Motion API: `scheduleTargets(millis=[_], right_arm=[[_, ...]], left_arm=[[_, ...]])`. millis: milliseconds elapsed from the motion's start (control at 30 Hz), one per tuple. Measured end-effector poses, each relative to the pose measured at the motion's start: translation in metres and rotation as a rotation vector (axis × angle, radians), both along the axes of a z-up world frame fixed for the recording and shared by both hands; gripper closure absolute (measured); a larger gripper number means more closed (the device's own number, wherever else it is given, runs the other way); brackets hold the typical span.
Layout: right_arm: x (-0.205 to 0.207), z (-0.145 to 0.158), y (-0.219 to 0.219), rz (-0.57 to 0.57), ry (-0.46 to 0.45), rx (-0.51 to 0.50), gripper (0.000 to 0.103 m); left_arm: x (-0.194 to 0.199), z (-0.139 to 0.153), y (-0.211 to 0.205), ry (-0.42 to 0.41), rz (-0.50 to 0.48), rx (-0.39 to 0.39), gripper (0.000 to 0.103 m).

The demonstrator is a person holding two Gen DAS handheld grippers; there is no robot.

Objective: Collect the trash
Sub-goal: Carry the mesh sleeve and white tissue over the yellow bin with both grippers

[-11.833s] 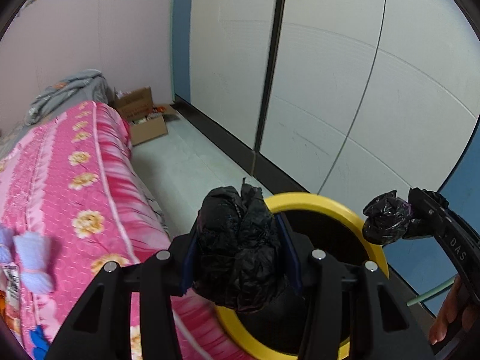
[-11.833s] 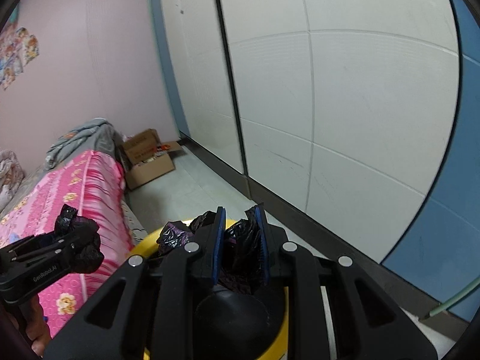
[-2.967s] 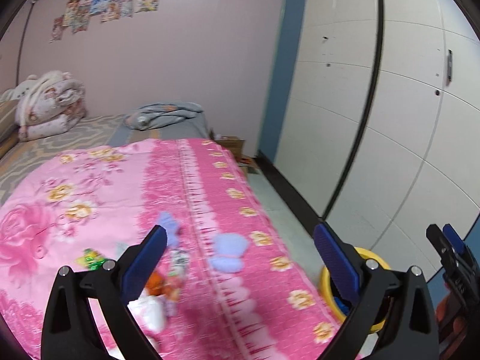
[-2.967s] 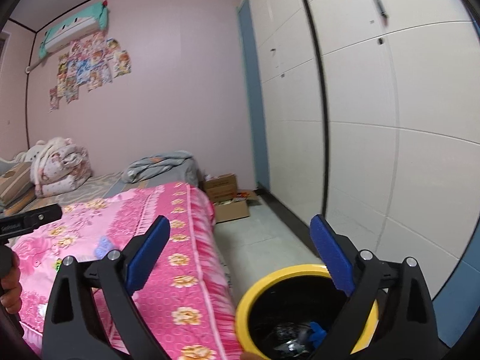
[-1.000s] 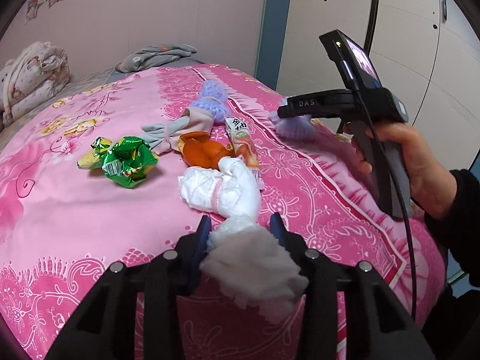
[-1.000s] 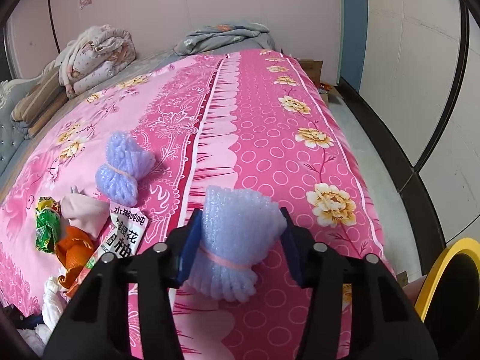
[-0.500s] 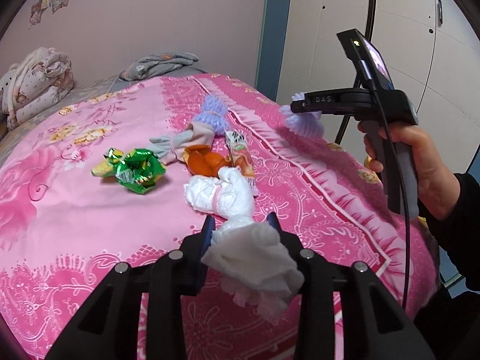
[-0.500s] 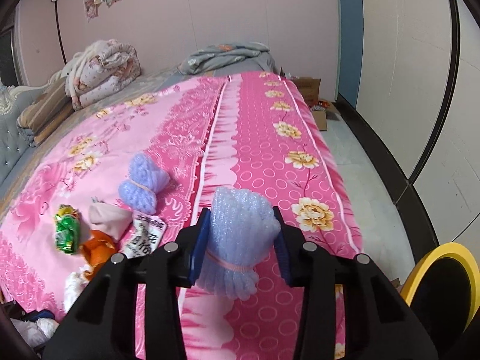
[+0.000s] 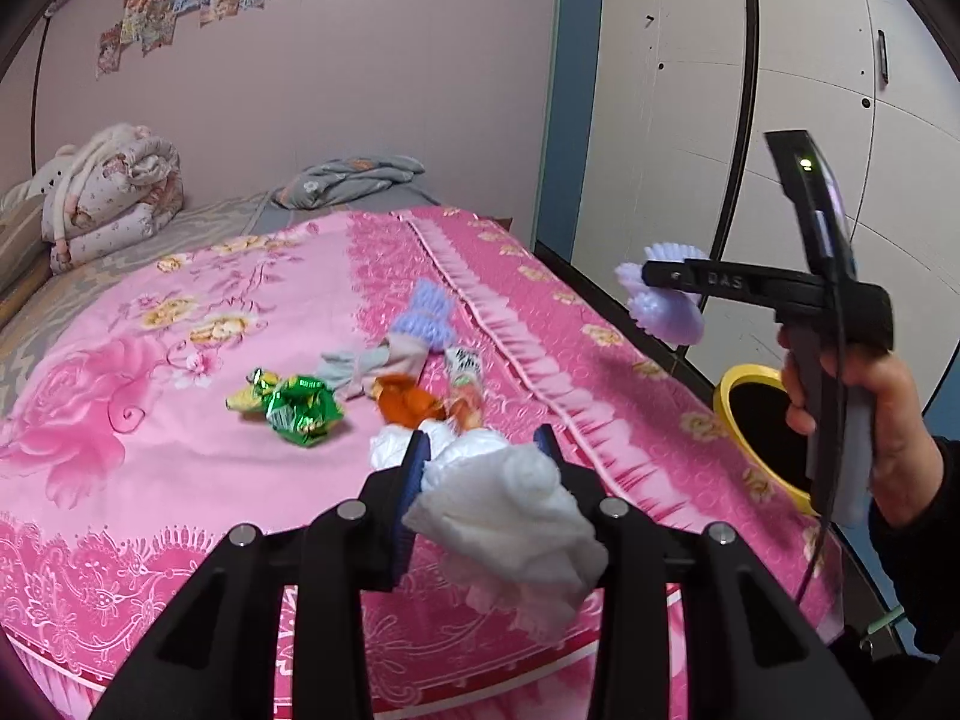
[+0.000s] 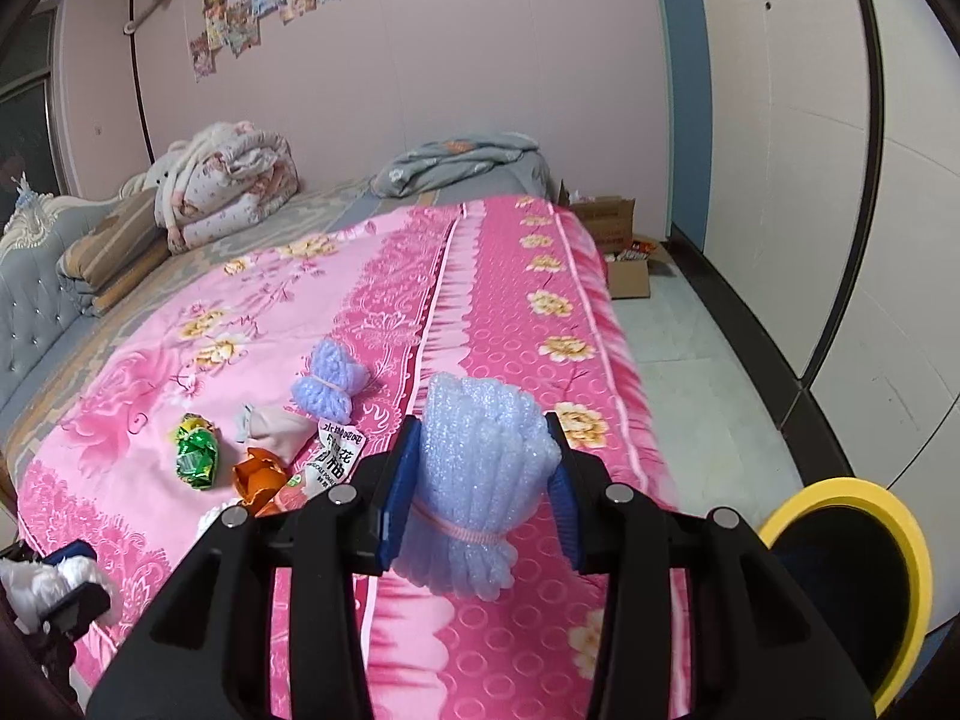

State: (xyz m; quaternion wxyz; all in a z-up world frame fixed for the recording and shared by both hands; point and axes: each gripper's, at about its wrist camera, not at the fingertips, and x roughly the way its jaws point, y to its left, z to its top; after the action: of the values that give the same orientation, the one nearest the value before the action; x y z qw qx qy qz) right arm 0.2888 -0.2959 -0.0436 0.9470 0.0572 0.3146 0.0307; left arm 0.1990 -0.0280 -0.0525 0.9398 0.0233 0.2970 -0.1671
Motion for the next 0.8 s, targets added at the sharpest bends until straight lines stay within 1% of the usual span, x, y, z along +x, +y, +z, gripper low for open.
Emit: scheduleTargets(millis=[167, 233, 500, 633, 800], right_arm=[[-0.024, 0.022, -0.019, -0.01, -0.051, 0.008, 0.065], [-0.034, 0.03, -0.027, -0.017, -0.075, 0.014, 0.065], [-0.073, 0.062, -0.067, -0.081, -0.174, 0.056, 0.065], [-0.092, 0.077, -0.091, -0.128, -0.221, 0.06, 0.065], [-0.109, 0.091, -0.123, -0.183, -0.259, 0.071, 0.065]], left_arm=[[-0.005, 0.019, -0.015, -0.029, -0.006, -0.001, 0.069], [-0.007, 0.028, -0.021, -0.043, -0.008, -0.015, 0.069], [-0.005, 0.054, -0.048, -0.08, 0.001, -0.034, 0.069], [-0.005, 0.066, -0.066, -0.108, -0.017, -0.043, 0.069], [-0.006, 0.081, -0.093, -0.145, -0.057, -0.05, 0.069]])
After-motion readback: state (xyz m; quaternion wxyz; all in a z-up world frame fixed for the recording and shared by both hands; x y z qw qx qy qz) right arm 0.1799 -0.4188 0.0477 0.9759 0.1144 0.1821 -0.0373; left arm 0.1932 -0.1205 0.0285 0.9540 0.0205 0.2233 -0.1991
